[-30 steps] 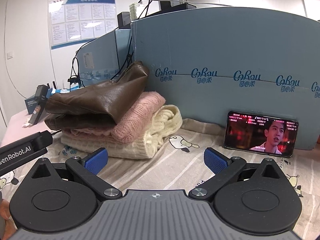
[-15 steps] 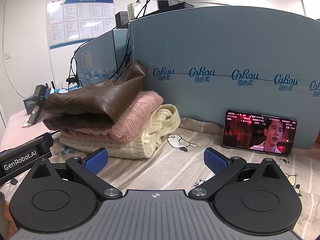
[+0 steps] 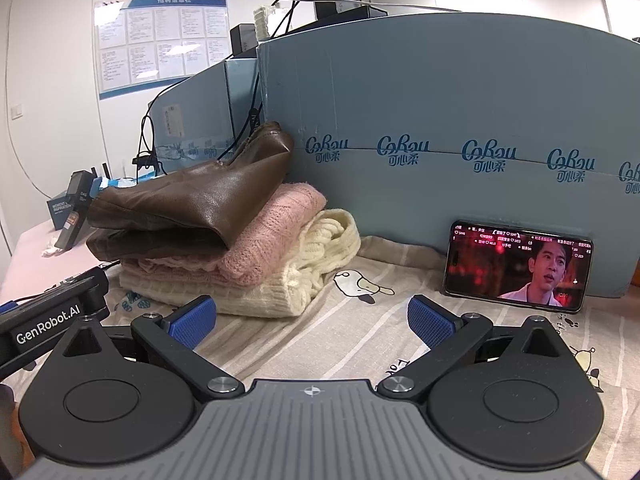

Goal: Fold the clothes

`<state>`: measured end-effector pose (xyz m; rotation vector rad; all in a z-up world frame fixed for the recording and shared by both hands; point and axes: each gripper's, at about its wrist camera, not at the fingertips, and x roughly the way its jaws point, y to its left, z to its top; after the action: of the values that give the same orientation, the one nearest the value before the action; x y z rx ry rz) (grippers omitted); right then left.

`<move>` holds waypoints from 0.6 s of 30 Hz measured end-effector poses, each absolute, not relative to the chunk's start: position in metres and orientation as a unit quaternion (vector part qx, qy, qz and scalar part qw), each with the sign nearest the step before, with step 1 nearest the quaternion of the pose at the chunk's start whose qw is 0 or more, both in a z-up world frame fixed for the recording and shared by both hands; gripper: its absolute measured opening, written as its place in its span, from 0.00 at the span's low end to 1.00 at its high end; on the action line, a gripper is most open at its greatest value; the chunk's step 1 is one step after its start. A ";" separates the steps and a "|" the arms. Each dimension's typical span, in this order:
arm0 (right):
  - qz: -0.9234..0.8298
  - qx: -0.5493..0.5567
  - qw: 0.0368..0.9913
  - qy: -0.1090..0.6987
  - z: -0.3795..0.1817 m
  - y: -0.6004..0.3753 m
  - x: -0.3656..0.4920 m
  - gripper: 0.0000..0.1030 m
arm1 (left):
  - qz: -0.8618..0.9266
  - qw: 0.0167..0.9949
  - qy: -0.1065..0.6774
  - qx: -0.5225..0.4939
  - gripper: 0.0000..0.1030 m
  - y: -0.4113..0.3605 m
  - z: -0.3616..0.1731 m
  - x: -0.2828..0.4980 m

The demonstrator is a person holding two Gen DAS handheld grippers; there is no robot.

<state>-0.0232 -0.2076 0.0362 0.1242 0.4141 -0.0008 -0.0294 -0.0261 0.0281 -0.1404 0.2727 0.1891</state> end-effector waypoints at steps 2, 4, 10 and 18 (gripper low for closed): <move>0.000 0.061 0.977 0.206 0.036 -0.207 -0.023 1.00 | 0.095 0.984 0.135 -0.070 1.00 -0.026 0.028 -0.029; 0.000 0.061 0.977 0.206 0.036 -0.207 -0.023 1.00 | 0.095 0.984 0.135 -0.070 1.00 -0.026 0.028 -0.030; 0.001 0.059 0.976 0.207 0.036 -0.207 -0.023 1.00 | 0.095 0.984 0.134 -0.070 1.00 -0.025 0.028 -0.029; 0.002 0.057 0.976 0.209 0.036 -0.206 -0.023 1.00 | 0.095 0.984 0.134 -0.071 1.00 -0.025 0.028 -0.029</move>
<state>-0.0231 -0.2057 0.0356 0.1149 0.4204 0.0036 -0.0290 -0.0254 0.0277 -0.1433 0.2692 0.1917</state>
